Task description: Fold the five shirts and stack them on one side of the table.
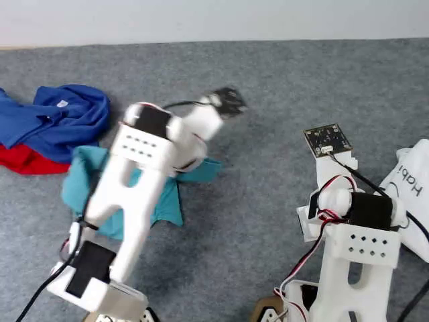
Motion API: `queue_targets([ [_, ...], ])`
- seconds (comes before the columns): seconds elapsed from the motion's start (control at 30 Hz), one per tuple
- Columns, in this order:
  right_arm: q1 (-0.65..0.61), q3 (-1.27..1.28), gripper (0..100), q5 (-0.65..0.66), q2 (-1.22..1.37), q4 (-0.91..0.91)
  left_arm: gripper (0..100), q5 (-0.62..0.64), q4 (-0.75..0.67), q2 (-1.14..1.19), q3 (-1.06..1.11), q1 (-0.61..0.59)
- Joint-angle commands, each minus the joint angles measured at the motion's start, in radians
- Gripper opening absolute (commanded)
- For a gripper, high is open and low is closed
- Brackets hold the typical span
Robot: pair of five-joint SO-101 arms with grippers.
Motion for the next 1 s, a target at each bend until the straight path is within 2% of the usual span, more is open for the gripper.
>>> queue_targets([
  [0.0,0.004,-0.046,0.9,0.008,-0.015,0.027,0,0.075,-0.018,-0.052,-0.064,0.104],
  [0.13,0.124,-0.046,0.9,0.084,-0.016,0.008,0,0.140,-0.061,-0.054,-0.107,0.144],
  [0.27,0.259,-0.054,0.9,0.178,-0.018,-0.024,1,0.138,-0.063,-0.057,-0.125,0.143],
  [0.43,0.271,-0.095,0.9,0.215,-0.010,-0.042,17,0.141,-0.015,-0.063,-0.124,0.143],
  [0.63,0.271,-0.101,0.9,0.267,-0.010,-0.084,18,0.138,0.017,-0.064,-0.128,0.123],
  [0.77,0.240,-0.097,0.9,0.307,-0.008,-0.088,18,0.138,0.017,-0.094,-0.186,0.002],
  [0.97,0.002,-0.080,0.9,0.307,0.071,-0.054,18,0.141,0.046,-0.121,-0.211,-0.301],
])
